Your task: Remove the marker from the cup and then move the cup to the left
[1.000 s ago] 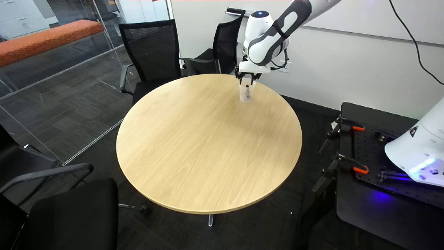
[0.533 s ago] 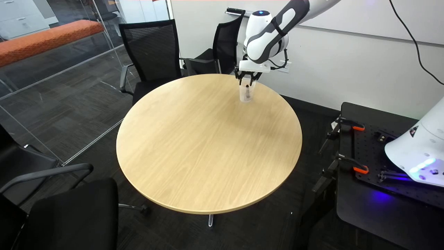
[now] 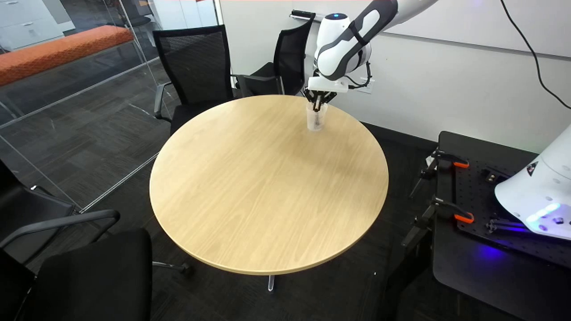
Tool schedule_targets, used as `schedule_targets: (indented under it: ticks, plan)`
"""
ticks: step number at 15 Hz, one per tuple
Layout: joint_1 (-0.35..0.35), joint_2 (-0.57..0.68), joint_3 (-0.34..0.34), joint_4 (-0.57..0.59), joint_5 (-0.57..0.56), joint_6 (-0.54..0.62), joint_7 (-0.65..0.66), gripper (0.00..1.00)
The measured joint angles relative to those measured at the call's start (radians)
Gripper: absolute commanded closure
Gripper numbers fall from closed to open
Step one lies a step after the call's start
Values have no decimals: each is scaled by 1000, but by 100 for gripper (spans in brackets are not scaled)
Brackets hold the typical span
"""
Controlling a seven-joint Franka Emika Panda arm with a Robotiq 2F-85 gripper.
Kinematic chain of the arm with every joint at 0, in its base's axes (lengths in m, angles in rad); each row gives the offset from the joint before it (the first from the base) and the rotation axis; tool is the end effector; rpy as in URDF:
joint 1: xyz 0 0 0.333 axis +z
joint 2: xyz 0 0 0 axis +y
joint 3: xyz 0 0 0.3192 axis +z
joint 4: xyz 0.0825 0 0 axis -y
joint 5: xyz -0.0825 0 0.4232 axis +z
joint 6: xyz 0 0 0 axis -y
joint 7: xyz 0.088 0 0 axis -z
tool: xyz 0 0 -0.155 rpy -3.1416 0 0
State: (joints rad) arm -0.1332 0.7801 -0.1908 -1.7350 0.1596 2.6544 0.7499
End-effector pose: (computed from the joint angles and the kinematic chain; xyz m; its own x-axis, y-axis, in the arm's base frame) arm 0.6740 -0.2232 0.0750 0.4038 -0.9037 0.1422 -0.9053 -0.4171 -0.0802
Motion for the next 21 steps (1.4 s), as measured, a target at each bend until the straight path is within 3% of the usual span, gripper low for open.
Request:
schedule_targets:
  ticks: [13, 21]
  plan:
    - [-1, -15, 0, 1, 30, -2, 0, 96]
    - [26, -148, -3, -104, 39, -1, 0, 96]
